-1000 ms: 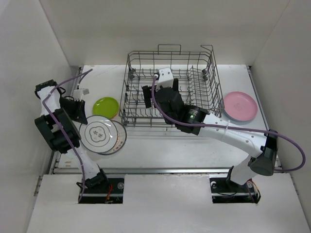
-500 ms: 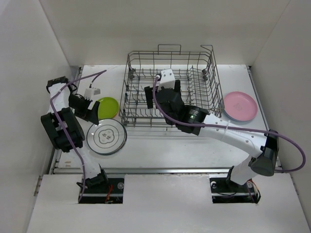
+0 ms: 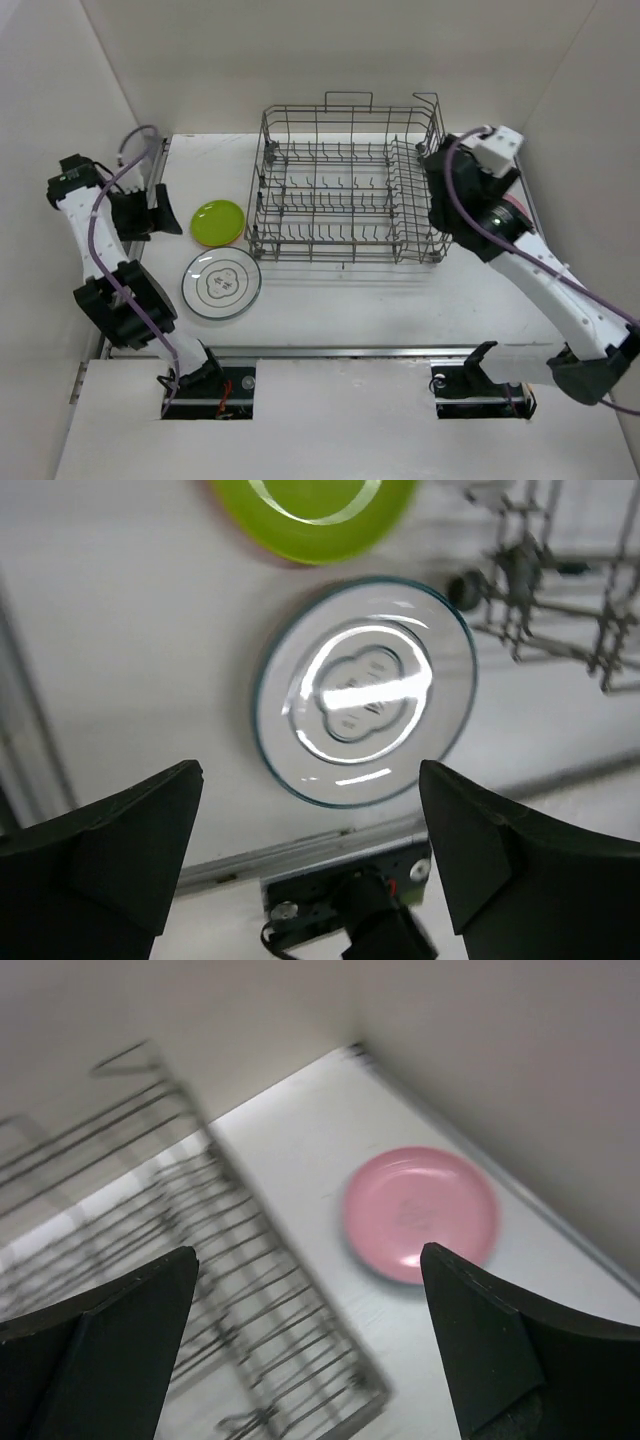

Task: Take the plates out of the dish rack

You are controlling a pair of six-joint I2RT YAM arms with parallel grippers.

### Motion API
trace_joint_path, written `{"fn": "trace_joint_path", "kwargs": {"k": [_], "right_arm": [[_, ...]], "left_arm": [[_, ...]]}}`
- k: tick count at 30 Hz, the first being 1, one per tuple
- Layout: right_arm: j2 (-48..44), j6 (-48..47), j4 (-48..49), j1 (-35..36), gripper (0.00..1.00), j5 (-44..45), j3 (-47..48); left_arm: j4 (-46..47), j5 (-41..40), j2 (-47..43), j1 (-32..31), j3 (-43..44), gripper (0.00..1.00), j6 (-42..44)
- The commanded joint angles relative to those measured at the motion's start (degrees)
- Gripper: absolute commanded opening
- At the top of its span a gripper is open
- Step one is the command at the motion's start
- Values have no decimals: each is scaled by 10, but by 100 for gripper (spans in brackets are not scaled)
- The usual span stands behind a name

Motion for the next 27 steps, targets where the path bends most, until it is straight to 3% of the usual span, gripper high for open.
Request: {"fn": "trace_joint_path", "kwargs": {"k": [1,5,9,15,27], "right_arm": [[-71,67,-115,-38,99,148,-29],[-169,67,-128,-62,100,207,-68],[-260,50,-134,-62,100,210,-81],[-316,-63,-126,-62,100,107,-67],[-333,-63,-147,-62,100,10,-59]], "left_arm": [[113,-117,-69,29,-9,90,-210],[172,-254,-95,37,-56,95,-243],[185,-316,-108,37,-69,98,-260],[192,-287,-127,37,-74,98,-266],[192,-236,-127,37,-74,98,-278]]}}
